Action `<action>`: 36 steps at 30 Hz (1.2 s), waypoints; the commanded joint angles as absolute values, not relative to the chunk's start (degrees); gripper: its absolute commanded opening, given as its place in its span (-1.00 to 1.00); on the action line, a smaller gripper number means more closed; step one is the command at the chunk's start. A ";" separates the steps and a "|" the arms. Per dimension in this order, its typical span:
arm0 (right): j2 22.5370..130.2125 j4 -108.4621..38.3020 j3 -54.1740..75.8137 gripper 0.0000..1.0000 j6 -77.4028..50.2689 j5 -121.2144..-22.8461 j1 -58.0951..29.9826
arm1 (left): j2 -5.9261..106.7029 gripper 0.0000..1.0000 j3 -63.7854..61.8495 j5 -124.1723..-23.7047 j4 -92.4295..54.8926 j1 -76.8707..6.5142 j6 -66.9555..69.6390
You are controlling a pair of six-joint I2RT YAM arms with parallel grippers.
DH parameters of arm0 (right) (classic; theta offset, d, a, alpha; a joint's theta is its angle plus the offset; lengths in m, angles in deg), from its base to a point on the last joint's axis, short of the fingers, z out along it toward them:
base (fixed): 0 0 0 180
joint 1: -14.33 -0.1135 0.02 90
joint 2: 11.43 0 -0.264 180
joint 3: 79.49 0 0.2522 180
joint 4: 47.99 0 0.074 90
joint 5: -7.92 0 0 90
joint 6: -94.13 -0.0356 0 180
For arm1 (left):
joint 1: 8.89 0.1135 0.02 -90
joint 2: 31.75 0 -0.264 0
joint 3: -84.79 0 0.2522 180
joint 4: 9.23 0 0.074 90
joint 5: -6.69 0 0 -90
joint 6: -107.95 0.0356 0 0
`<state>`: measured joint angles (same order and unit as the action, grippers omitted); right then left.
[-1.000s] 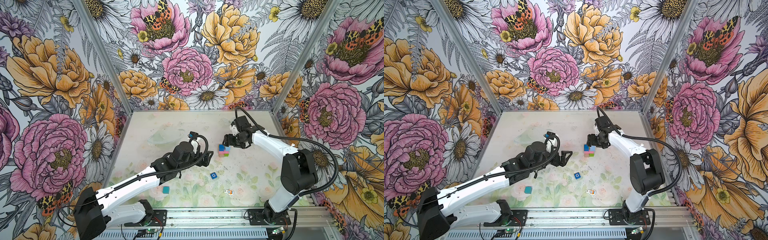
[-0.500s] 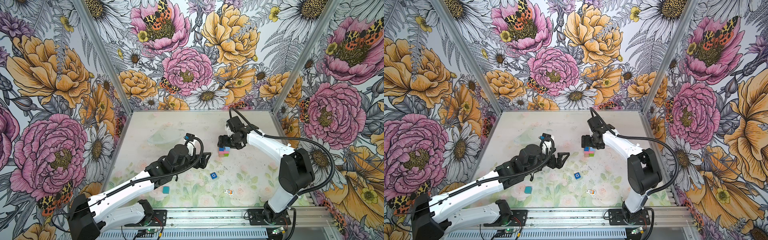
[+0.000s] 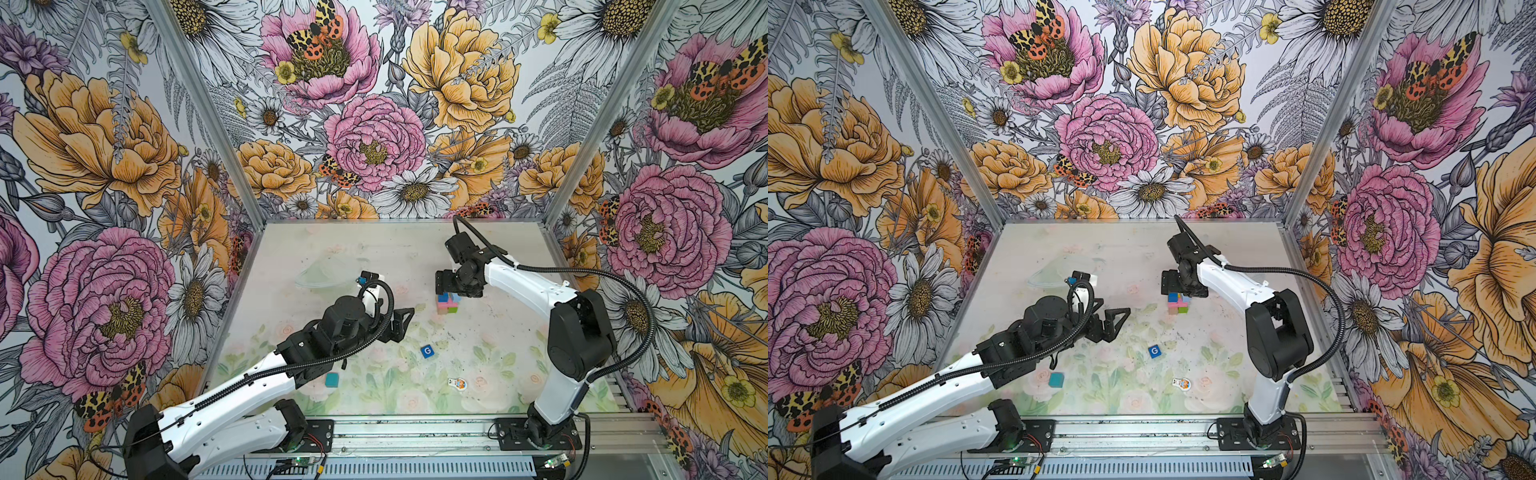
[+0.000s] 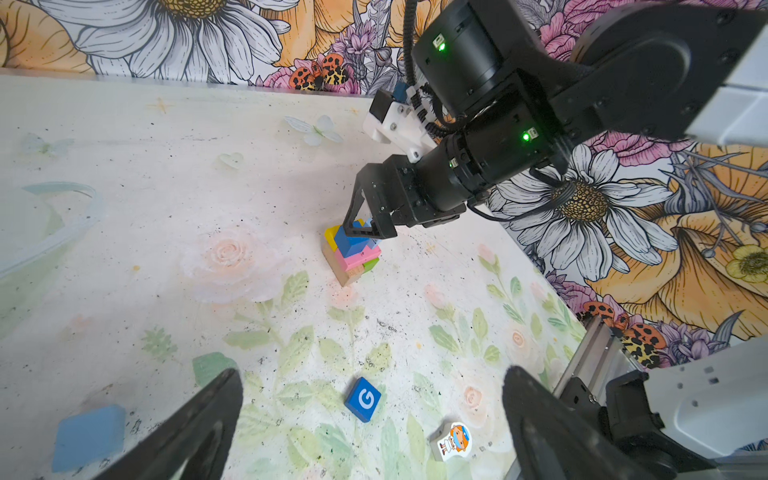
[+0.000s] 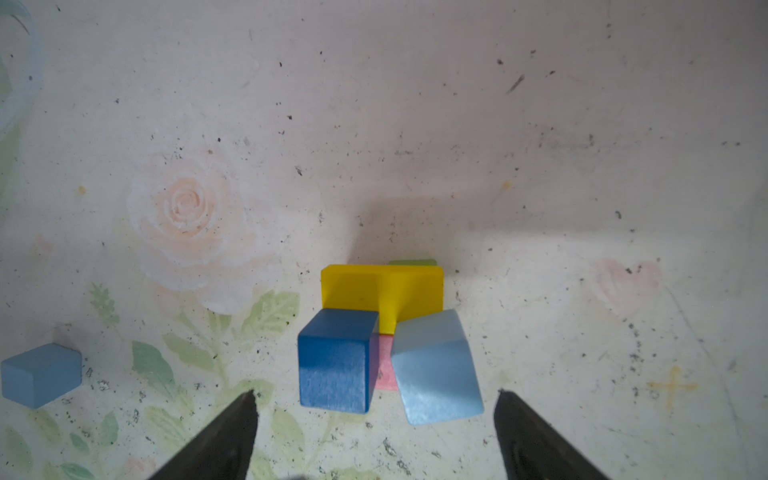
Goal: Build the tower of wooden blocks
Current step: 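Open the right gripper to release the light-blue cube on the stack, then raise the open right gripper up and away from the block stack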
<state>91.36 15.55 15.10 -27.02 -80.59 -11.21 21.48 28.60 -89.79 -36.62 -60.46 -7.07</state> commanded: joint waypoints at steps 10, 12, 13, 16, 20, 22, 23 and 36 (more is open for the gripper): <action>94.47 16.51 18.29 0.81 -28.00 -80.36 -11.91 | 19.33 0.98 30.65 -89.94 -36.97 -58.44 -5.49; 94.65 16.48 18.68 0.80 -27.95 -79.98 -12.22 | 19.18 0.98 30.78 -89.90 -36.86 -58.18 -5.44; 94.79 16.48 18.94 0.80 -27.95 -79.67 -12.39 | 19.13 0.98 30.97 -89.74 -36.79 -58.11 -5.45; 95.13 16.59 19.72 0.78 -27.95 -79.36 -12.69 | 18.87 0.97 31.30 -89.68 -36.70 -58.01 -5.52; 95.67 16.99 20.31 0.76 -28.05 -79.42 -12.93 | 18.09 0.97 31.82 -89.72 -36.87 -57.89 -5.60; 95.79 17.26 20.27 0.75 -28.13 -79.86 -13.00 | 17.48 0.98 32.08 -89.80 -37.18 -57.73 -5.61; 95.79 17.44 20.18 0.75 -28.12 -80.09 -13.04 | 17.16 0.98 32.16 -89.78 -37.28 -57.76 -5.61; 96.79 19.51 21.18 0.71 -28.02 -82.90 -13.08 | 15.49 0.98 33.23 -89.52 -37.42 -57.14 -5.81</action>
<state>95.25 18.83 19.21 -27.64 -81.11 -12.68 16.43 32.44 -89.81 -37.32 -57.73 -6.91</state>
